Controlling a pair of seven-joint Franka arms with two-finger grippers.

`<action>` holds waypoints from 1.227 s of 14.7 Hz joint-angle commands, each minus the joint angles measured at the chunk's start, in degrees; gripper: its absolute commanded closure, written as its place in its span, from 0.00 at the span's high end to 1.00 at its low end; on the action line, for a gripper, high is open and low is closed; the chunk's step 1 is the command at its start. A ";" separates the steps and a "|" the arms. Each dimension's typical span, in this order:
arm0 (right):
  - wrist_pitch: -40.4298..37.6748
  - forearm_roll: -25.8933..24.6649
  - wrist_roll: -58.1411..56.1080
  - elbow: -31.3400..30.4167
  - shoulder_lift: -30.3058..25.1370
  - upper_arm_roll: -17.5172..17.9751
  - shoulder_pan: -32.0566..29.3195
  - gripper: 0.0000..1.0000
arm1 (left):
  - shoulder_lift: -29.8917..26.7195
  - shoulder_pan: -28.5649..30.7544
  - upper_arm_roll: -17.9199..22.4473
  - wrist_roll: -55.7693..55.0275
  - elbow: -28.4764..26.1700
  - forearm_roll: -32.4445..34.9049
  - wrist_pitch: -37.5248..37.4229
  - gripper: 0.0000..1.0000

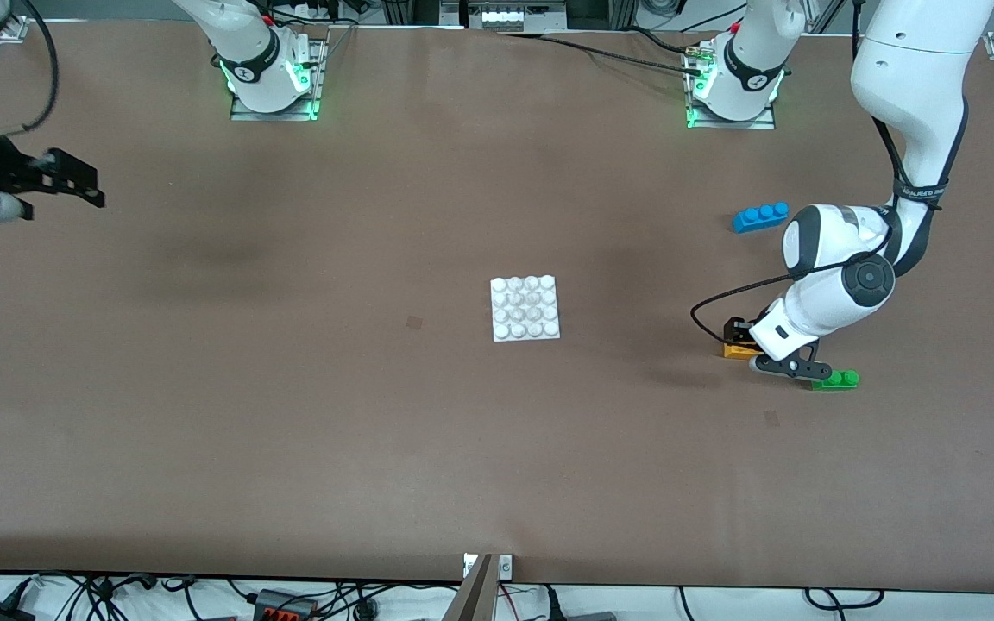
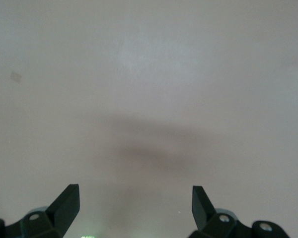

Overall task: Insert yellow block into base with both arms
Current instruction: 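Slide the white base toward the table middle and release it with the right gripper, then close the left gripper on the yellow block, then lift and carry the yellow block with the left gripper over the white base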

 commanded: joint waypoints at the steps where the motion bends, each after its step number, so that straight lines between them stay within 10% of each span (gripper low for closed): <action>1: -5.59 -0.72 -0.23 7.62 3.20 -0.61 0.21 1.00 | 0.05 0.32 -0.19 -0.54 1.32 0.15 -0.31 0.55; 8: -7.30 0.69 0.91 10.46 5.15 -0.61 0.03 1.00 | -3.11 -0.64 -1.68 -4.12 3.59 -0.03 -10.91 0.55; 18: 0.43 4.55 2.58 7.74 5.94 -0.61 -2.78 1.00 | -1.19 -2.57 -15.48 -24.60 8.52 0.06 -16.22 0.53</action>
